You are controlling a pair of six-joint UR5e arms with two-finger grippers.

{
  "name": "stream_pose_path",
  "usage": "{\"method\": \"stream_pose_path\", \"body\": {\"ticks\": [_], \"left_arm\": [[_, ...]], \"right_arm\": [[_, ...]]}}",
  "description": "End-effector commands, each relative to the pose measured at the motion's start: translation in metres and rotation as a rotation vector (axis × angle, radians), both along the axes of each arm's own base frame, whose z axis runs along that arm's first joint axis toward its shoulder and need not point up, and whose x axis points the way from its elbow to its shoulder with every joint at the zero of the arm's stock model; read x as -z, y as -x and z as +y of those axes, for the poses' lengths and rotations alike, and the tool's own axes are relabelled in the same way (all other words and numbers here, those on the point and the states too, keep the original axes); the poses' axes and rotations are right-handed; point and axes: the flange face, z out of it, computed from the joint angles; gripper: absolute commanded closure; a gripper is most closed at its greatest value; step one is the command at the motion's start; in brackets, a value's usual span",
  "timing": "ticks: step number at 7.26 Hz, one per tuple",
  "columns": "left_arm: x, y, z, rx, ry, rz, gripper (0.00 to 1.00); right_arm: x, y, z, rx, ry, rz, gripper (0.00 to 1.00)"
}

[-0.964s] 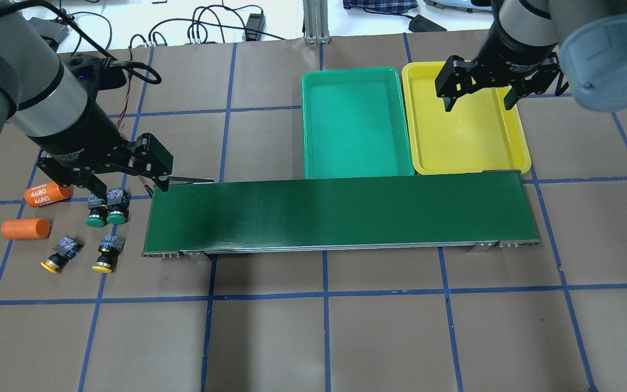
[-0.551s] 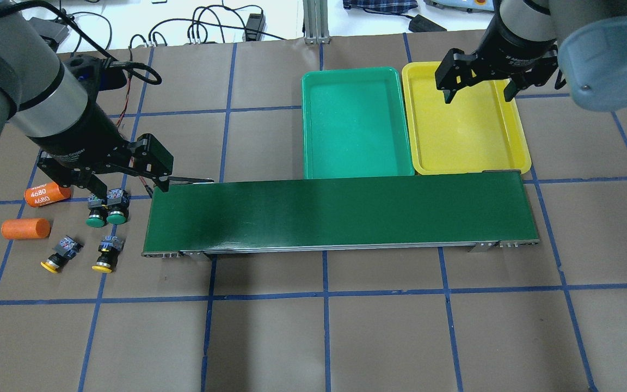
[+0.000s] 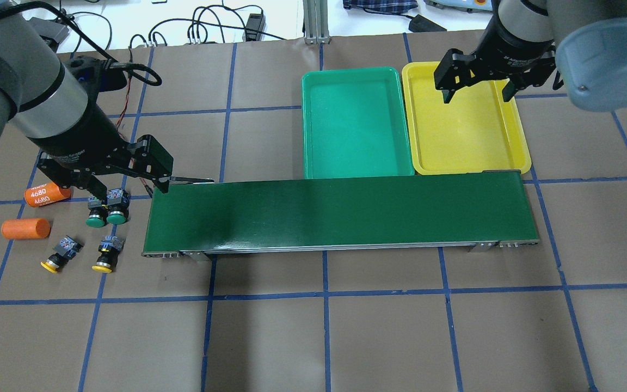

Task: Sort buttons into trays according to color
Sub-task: 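Move the left gripper away from the belt toward the orange cylinders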

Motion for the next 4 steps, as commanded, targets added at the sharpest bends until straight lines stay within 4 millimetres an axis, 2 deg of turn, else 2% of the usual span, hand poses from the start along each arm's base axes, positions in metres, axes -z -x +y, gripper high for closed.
{"method": "stream_pose_path", "body": {"ticks": [1, 2, 3, 4], "left_arm": [[-0.001, -0.010, 0.000, -0.024, -0.004, -0.002, 0.00], [-0.003, -0.026, -0.004, -0.061, 0.006, -0.002, 0.00], [-0.001, -0.056, -0.012, -0.098, 0.004, 0.001, 0.00], [0.009, -0.104, -0.026, -0.086, 0.002, 0.014, 0.00]], "right_arm": [[-0.001, 0.000, 0.001, 0.007, 0.003, -0.004, 0.00], [-0.001, 0.000, 0.001, 0.009, 0.004, -0.004, 0.00], [-0.004, 0.000, 0.002, 0.009, 0.007, -0.004, 0.00], [-0.005, 0.001, 0.003, 0.012, 0.009, 0.006, 0.00]]}}
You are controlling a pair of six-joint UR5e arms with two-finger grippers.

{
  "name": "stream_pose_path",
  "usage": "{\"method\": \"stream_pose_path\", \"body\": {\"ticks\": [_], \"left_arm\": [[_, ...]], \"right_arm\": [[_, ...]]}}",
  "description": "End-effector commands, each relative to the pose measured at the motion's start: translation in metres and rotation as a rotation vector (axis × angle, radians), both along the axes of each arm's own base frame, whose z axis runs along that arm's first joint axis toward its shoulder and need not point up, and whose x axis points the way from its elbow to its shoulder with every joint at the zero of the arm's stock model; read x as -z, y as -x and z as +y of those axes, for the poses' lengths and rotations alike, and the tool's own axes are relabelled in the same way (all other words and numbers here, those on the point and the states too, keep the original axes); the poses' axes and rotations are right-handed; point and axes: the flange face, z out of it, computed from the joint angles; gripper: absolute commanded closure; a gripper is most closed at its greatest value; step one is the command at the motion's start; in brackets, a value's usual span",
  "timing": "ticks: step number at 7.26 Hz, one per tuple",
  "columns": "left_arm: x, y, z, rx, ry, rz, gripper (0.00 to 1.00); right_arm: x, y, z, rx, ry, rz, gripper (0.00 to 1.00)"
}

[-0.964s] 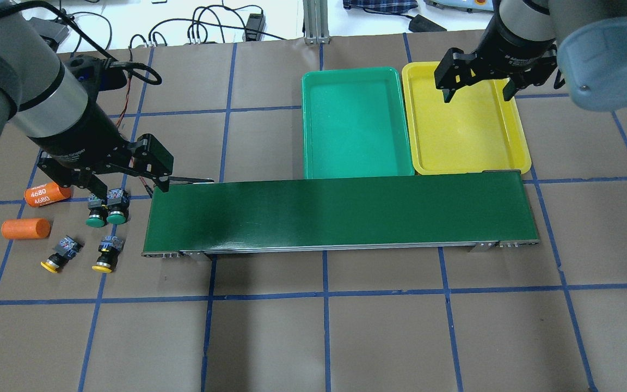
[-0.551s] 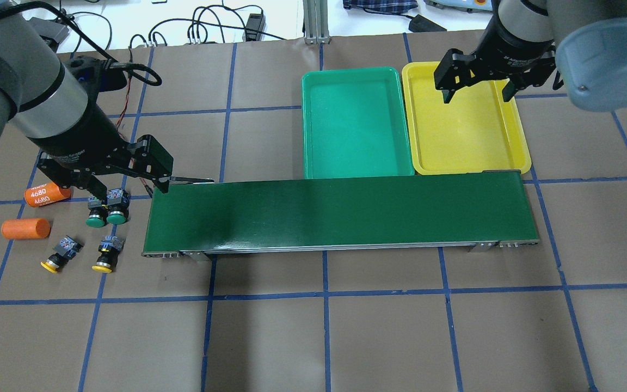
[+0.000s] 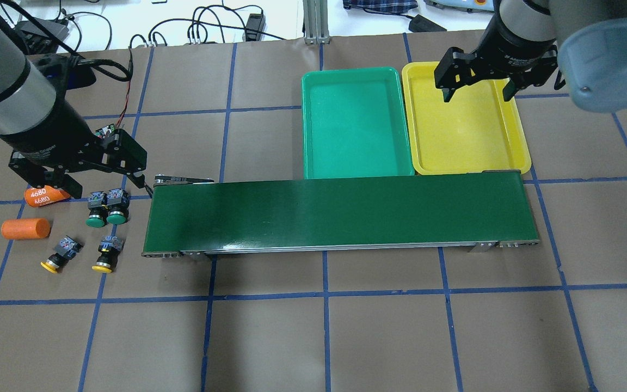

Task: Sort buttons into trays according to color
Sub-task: 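Move the left gripper away from the belt toward the orange cylinders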

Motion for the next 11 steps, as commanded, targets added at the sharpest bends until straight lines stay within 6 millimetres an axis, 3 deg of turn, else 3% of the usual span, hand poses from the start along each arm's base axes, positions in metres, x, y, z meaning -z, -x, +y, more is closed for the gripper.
{"method": "stream_pose_path", "body": {"ticks": [1, 2, 5, 7, 9, 11], "left_arm": [[0.015, -0.102, -0.025, -0.085, 0.050, -0.007, 0.00], [0.033, -0.139, -0.040, -0.139, 0.072, -0.016, 0.00], [0.094, -0.186, -0.100, -0.120, 0.133, -0.051, 0.00], [0.149, -0.223, -0.130, -0.063, 0.136, -0.113, 0.00], [0.202, -0.253, -0.147, -0.064, 0.136, -0.114, 0.00], [0.238, -0.274, -0.154, -0.058, 0.138, -0.123, 0.00]], "right_arm": [[-0.002, 0.001, 0.002, 0.005, 0.002, 0.012, 0.00], [0.000, 0.002, 0.002, 0.005, -0.010, 0.015, 0.00], [0.003, 0.001, 0.006, 0.007, -0.018, 0.013, 0.00], [-0.002, 0.001, 0.011, 0.007, -0.009, 0.012, 0.00], [-0.009, 0.001, 0.016, 0.007, 0.004, 0.012, 0.00], [0.009, 0.001, 0.020, 0.008, -0.030, 0.010, 0.00]]}}
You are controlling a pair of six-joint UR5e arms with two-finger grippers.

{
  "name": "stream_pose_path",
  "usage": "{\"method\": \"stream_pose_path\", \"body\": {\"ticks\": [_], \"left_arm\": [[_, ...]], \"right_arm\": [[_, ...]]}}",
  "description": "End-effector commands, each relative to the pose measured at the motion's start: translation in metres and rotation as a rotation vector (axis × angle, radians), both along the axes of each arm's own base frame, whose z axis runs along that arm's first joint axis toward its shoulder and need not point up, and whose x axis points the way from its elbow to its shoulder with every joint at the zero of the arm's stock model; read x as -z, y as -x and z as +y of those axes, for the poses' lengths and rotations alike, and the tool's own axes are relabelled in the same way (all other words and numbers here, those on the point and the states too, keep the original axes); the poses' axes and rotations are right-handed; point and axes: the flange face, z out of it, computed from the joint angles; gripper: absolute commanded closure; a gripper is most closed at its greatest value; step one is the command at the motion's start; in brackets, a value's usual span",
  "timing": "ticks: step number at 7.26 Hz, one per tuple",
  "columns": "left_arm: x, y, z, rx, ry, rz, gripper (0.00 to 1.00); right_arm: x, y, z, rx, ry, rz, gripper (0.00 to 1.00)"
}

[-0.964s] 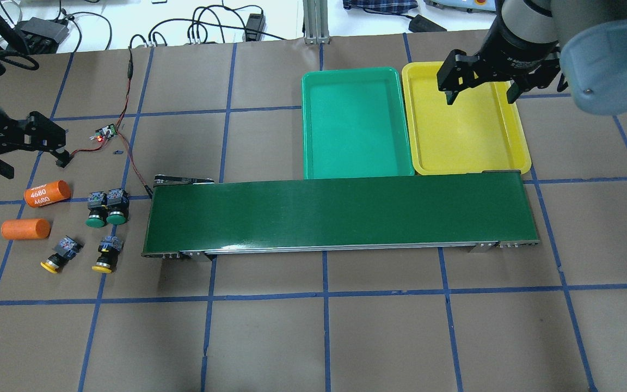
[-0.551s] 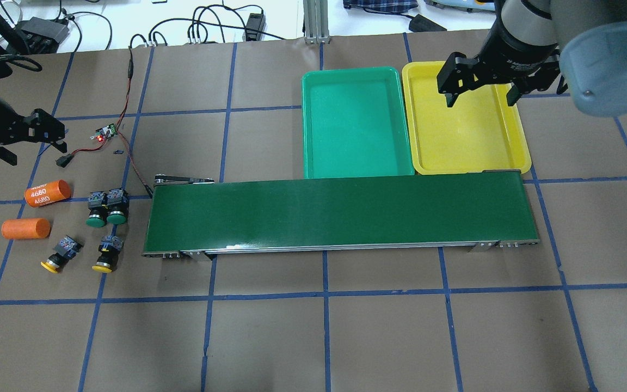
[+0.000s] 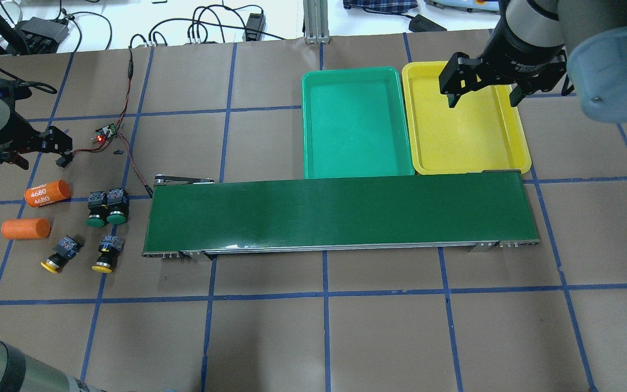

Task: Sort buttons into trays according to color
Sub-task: 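Move the left gripper away from the belt toward the orange cylinders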

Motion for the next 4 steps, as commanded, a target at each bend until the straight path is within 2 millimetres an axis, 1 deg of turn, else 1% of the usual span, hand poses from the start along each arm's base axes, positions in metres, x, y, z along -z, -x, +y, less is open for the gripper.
{"method": "stream_pose_path", "body": {"ticks": [1, 2, 4], "left_arm": [[0.0334, -0.0313, 0.0007, 0.006, -0.008, -0.002, 0.00], [0.0382, -0.0380, 0.0029, -0.003, -0.011, -0.001, 0.00], [0.0382, -0.0389, 0.0033, -0.005, -0.011, 0.000, 0.00]], "right_arm": [[0.0151, -0.0001, 0.0044, 0.001, -0.028, 0.000, 0.00], [0.0144, -0.0002, 0.0048, 0.001, -0.026, -0.002, 0.00], [0.0121, -0.0003, 0.0062, 0.001, -0.022, -0.002, 0.00]]}}
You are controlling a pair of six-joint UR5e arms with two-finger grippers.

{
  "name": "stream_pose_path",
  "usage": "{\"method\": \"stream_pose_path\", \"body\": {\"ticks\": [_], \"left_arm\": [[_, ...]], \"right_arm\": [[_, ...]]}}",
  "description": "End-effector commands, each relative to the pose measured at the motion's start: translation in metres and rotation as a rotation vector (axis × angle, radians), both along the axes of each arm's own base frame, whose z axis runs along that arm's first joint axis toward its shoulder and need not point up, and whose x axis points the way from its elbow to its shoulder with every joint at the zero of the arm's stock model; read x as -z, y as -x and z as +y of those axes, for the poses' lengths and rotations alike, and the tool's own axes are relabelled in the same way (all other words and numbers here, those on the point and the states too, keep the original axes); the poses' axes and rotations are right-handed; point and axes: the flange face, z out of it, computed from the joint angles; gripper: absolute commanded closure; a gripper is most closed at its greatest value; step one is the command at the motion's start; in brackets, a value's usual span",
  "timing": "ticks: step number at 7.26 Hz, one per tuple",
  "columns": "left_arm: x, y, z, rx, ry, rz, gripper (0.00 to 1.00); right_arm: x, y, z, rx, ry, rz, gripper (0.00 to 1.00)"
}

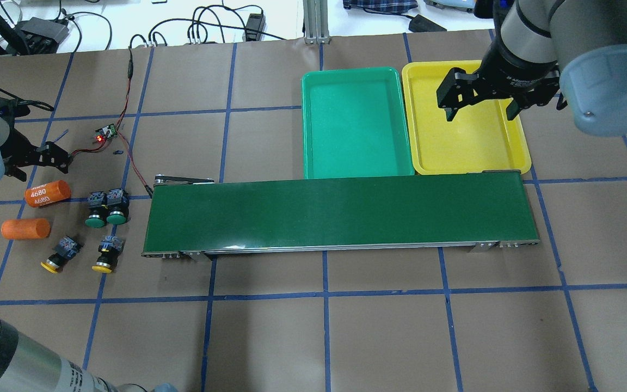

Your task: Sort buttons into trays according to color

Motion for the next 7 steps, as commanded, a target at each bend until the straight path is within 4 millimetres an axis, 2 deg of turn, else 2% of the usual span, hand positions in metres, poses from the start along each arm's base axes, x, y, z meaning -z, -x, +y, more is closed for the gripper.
{"method": "stream_pose_path", "body": {"ticks": [1, 7], "left_arm": [[0.0022, -0.0029, 0.0009, -0.002, -0.003, 0.000, 0.00], [0.0109, -0.0050, 0.0047, 0.038, -0.038, -0.017, 0.00]], "right_arm": [[-0.0004, -0.0001, 0.0008, 0.000, 0.001, -0.001, 0.00], [-0.0002, -0.0007, -0.0010, 0.000, 0.010, 0.001, 0.00]]}}
